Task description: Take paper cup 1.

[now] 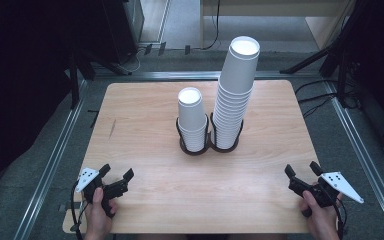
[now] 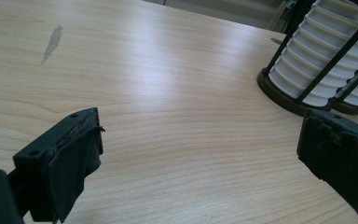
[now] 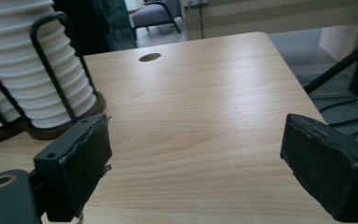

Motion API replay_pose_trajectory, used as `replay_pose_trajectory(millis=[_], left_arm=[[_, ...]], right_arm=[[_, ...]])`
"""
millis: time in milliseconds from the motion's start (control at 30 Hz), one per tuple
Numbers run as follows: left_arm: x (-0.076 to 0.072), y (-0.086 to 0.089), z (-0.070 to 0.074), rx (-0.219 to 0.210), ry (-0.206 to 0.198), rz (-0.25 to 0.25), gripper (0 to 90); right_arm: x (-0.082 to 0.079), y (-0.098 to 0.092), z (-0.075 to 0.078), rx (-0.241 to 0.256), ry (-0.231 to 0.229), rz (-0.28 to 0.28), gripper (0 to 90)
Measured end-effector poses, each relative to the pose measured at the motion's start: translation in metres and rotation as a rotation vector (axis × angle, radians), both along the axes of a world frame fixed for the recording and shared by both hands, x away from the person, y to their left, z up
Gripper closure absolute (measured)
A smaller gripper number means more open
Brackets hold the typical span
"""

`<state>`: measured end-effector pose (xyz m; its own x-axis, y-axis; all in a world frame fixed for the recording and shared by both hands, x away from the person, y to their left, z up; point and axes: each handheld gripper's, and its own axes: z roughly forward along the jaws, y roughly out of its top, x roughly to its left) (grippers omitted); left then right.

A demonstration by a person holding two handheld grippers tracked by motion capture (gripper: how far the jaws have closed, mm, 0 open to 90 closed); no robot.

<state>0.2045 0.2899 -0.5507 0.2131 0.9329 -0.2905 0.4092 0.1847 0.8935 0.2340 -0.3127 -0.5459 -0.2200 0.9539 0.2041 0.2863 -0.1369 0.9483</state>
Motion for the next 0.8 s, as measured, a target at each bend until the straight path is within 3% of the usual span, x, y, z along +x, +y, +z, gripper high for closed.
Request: replay_pose_trajectory(millis=[133, 233, 367, 567, 800], left_arm=[[0.001, -0.003, -0.001, 0.018, 0.010, -0.002, 0.2], [0.001, -0.004, -0.001, 0.017, 0.008, -0.008, 0.2], [0.001, -0.003, -0.001, 0.009, 0.013, -0.007, 0.2], [0.002, -0.003, -0.002, 0.006, 0.014, -0.004, 0.2], [0.002, -0.004, -0.002, 0.015, 0.014, -0.003, 0.2]], right_arm=[[0.001, 0.005, 0.004, -0.038, 0.014, -0.058, 13.3], [0.002, 0.006, 0.012, -0.038, 0.027, -0.047, 13.3], [0.002, 0.011, 0.025, -0.058, 0.003, -0.039, 13.1], [0.001, 0.014, 0.044, -0.019, -0.032, 0.000, 10.1], [0.007, 0.018, 0.063, -0.040, -0.025, 0.011, 5.4]])
